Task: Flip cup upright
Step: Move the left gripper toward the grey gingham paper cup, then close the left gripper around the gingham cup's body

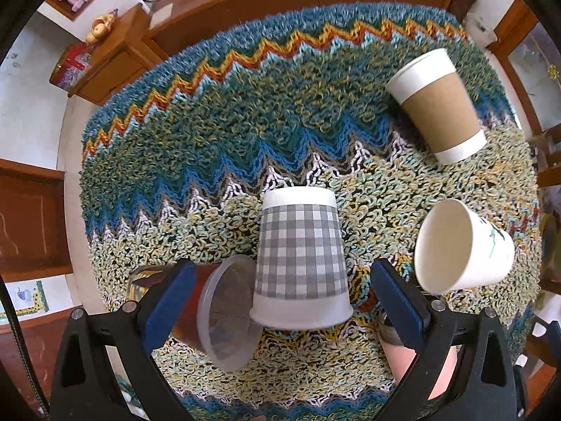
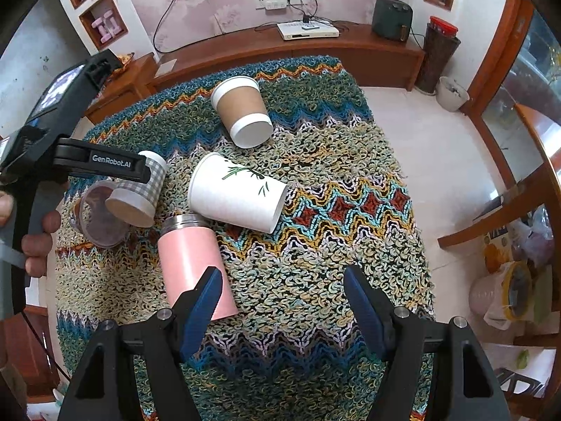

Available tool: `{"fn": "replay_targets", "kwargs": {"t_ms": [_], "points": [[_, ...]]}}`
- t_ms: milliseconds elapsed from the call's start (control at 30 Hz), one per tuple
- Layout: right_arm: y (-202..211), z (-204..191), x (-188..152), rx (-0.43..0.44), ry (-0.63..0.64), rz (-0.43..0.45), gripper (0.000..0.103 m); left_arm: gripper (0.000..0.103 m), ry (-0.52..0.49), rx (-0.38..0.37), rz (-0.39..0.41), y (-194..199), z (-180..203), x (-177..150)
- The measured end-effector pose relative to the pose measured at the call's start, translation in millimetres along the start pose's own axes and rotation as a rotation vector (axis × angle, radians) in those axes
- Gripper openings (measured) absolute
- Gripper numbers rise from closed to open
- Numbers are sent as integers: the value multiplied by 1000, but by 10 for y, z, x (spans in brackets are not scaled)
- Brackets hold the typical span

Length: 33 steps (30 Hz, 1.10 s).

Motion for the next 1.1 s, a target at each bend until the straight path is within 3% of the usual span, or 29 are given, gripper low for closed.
{"fn": "replay_targets", "kwargs": {"t_ms": [333,600,733,933,1100], "points": [[-55,80,34,1,-17,-8,72,100,-43,53,-94,-284,88,-76],[-92,138,59,5,-30,-8,72,80,-62,52,-148,-430,151,-127],[-91,148,60,6,-32,-9,72,70,-29,28,-151,-400,123,-113],[-44,169,84,12,-34,3,72,69,40,-20,-144,-245,19,-59],[48,144,89,18,-24,16,72,69,80,-30,-80,77,-53,-31]]}}
Point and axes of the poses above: each gripper's, at about its wrist camera, not at the fingertips, and y roughly against the way its jaws point, z to its right, x to its top, the point moved 9 cm from there along -y, roughly the way its jaws point, and after that the axes turned 2 degrees about -z, right-handed, at the moved point
